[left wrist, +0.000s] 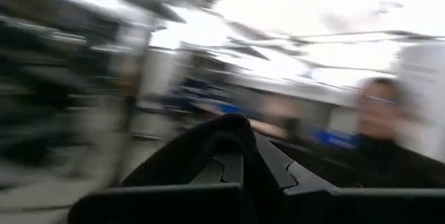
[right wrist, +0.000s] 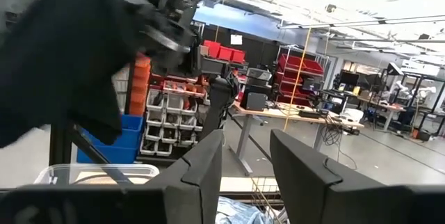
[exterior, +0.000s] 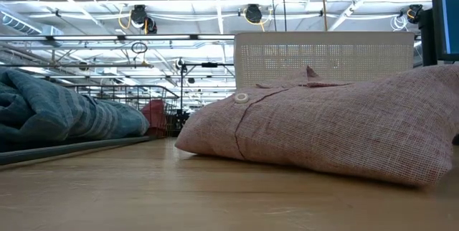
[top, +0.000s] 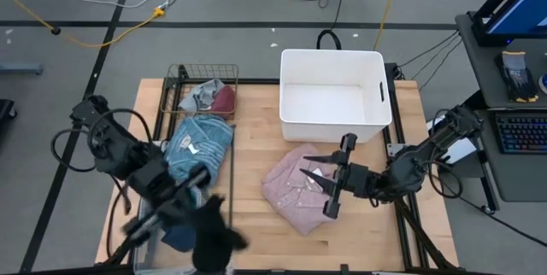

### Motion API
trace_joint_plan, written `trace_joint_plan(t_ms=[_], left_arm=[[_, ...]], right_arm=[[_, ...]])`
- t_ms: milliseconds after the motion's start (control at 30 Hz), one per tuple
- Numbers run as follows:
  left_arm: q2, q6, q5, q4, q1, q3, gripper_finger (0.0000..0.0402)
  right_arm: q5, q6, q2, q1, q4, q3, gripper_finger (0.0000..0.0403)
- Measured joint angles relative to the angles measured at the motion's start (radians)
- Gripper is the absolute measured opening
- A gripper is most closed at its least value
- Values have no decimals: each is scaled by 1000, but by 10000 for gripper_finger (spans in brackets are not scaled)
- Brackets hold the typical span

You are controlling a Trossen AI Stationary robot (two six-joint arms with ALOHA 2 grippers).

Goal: Pick & Place Cloths
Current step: Put the black shorts into the black wire basket

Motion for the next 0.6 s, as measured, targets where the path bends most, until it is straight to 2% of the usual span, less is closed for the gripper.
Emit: trace_joint_plan(t_ms=[167,233,300,400,467,600], left_arm=[[0,49,-528,-22,41,0,1],[-1,97,-687,-45,69,0,1],[-1,128,-804,-99,102,0,1],[1,138,-924,-190,152,0,1],[0,138,-966,-231,186,0,1],[-2,132,-967,-292,270,0,1]], right_arm=[[0,0,0,0,1,0,114],[0,-8,0,0,0,0,114],[12,-32,0,0,-3,0,114],[48,-45,-4,1,-53,0,114],[39,-22,-20,5,-118,-9,114],[-75,84,-74,8,-234,-56,113]])
